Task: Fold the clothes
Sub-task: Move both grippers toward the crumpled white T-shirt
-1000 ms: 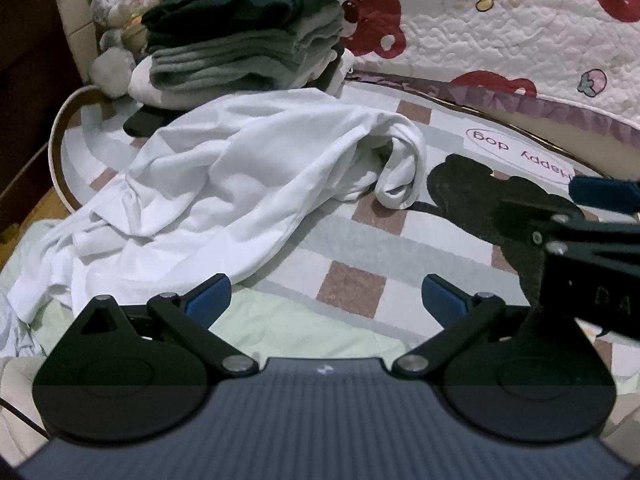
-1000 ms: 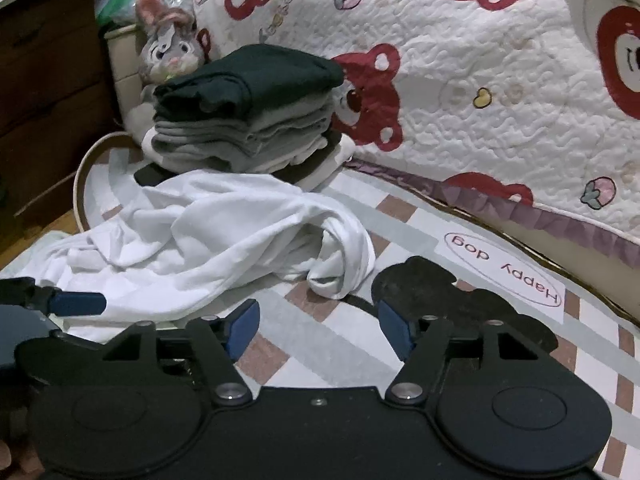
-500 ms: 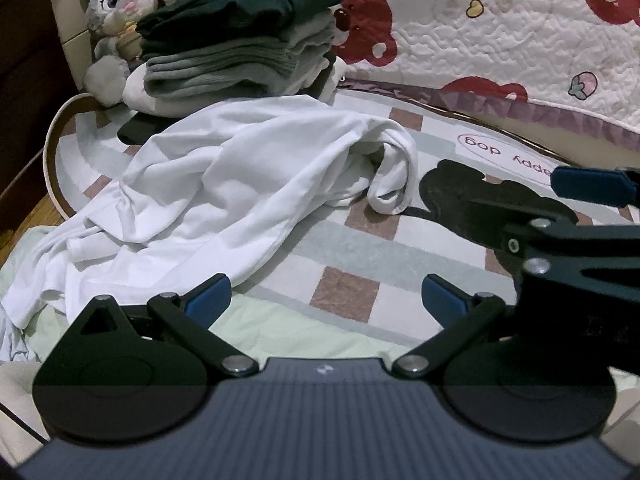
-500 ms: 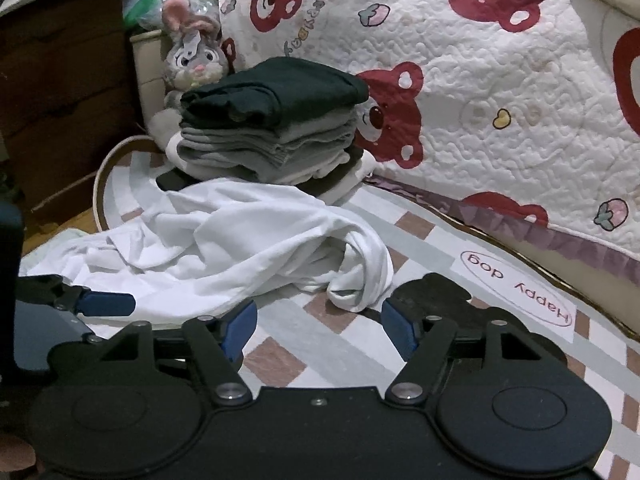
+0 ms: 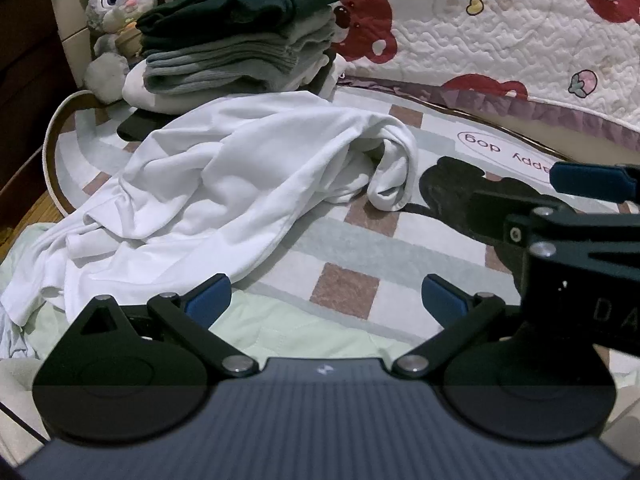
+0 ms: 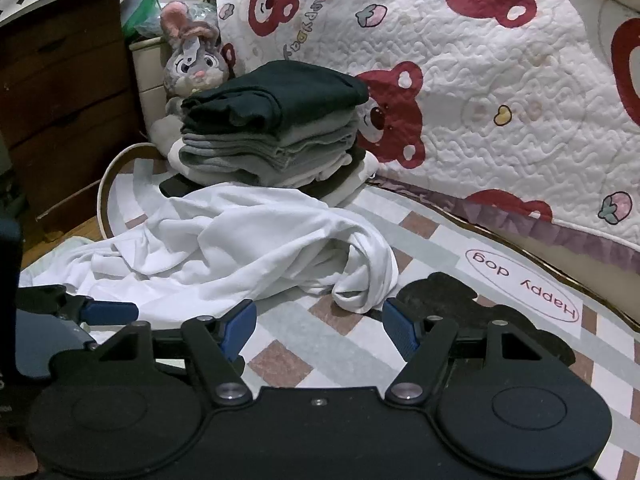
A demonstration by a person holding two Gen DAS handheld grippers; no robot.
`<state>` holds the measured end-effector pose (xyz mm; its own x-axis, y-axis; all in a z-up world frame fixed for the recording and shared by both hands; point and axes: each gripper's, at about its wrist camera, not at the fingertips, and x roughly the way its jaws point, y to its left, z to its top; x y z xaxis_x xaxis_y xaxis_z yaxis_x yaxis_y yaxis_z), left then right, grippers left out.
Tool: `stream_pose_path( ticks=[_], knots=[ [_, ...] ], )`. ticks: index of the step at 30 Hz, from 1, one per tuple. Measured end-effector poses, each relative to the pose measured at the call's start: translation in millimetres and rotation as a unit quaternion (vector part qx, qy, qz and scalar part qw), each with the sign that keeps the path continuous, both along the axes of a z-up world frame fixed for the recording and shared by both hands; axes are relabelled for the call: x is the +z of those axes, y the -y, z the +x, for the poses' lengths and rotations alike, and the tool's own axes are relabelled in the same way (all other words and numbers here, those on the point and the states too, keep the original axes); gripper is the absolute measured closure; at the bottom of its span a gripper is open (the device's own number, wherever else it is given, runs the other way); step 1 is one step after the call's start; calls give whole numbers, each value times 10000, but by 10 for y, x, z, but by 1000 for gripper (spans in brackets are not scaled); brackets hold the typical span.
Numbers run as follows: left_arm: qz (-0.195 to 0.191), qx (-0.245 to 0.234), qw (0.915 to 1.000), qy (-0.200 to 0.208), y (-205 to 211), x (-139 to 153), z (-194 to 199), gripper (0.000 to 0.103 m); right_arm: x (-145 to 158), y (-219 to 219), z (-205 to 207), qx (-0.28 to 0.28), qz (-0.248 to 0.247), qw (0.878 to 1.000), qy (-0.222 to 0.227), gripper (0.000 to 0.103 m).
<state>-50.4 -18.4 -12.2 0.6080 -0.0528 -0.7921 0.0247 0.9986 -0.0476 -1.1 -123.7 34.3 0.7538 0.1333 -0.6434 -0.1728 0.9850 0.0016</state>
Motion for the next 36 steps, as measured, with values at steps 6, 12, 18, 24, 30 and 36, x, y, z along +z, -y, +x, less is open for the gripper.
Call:
stream_pose_path(
  ticks=[6, 12, 18, 24, 30, 36],
  knots=[
    [33, 24, 10000, -4, -5, -10, -5, 0, 20, -15, -7, 60, 161, 9998, 85, 28],
    [119, 88, 9999, -11, 2, -38, -6, 0, 56, -35, 11, 96, 353, 9992, 189, 26],
    [163, 81, 9998, -27, 20, -52, -8, 0, 40, 24, -6, 14, 450, 9989, 150, 26],
    [210, 74, 9997, -56, 44, -76, -11, 0, 38, 83, -10, -42, 549, 9984, 139, 26],
    [240, 65, 9996, -112, 70, -114, -3, 0, 11, 129, 1, -72, 635, 9979, 88, 26],
    [269, -224, 9983, -462, 59, -165, 130, 0, -79, 173, 269, 236, 255, 9993, -162, 15]
  ],
)
